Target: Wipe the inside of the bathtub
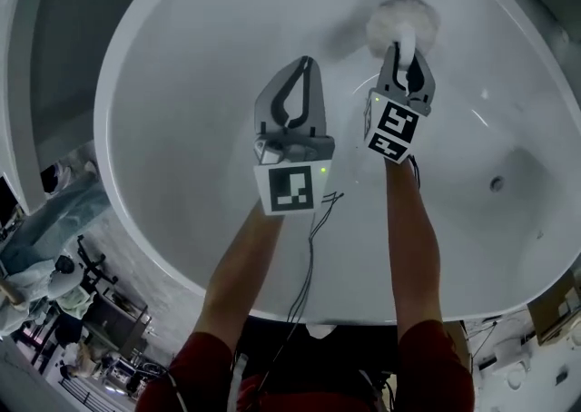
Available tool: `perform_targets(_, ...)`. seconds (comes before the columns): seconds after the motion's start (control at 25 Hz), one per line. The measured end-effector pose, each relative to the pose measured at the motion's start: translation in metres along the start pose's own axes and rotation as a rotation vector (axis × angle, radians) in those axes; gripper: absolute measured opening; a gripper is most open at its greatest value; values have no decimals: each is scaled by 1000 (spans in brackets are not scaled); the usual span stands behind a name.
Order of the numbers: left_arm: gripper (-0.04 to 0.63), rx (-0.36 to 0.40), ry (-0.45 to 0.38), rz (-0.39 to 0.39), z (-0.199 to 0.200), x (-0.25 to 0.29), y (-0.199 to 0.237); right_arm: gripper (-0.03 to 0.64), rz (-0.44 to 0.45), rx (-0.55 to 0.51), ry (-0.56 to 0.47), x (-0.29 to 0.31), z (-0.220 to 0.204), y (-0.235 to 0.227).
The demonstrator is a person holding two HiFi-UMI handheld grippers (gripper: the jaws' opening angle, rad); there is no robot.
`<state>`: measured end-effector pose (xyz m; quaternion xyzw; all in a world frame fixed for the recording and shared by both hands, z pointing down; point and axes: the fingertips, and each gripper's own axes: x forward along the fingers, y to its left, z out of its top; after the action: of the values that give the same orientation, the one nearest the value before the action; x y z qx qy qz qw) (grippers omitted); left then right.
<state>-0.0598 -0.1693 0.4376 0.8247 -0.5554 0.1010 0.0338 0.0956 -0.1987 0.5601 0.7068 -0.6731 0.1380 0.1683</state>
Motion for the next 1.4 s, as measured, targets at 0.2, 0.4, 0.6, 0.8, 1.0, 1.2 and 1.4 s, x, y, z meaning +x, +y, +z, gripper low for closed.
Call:
perform_targets(0.2,17,6,11,-11,-5,20,-19,91,2,-5,0,21,-8,-17)
perform_targets(0.4,16,5,28,-17,-31,25,-2,91,30,-22,-33,31,-20,11)
perform_targets(0.6,17,11,53,-47,-41,26,-5,91,35,-55,-34,28,-27,16)
perform_targets(0.8,17,30,34,-60,-40,33,-7,91,13,-55,-39,34,-32,6)
perform_targets(1.0,17,48,45,-114,-50,29,-54,91,1,-97,-44,14,-53,-28)
perform_targets(1.2,17,73,47,-174,-62,19,-155,91,-61,-69,-40,-30,-94,-121)
perform_targets(1.4,16,101,43,-239,-62,28,-236,91,-146,-15,-16,-53,-126,-210)
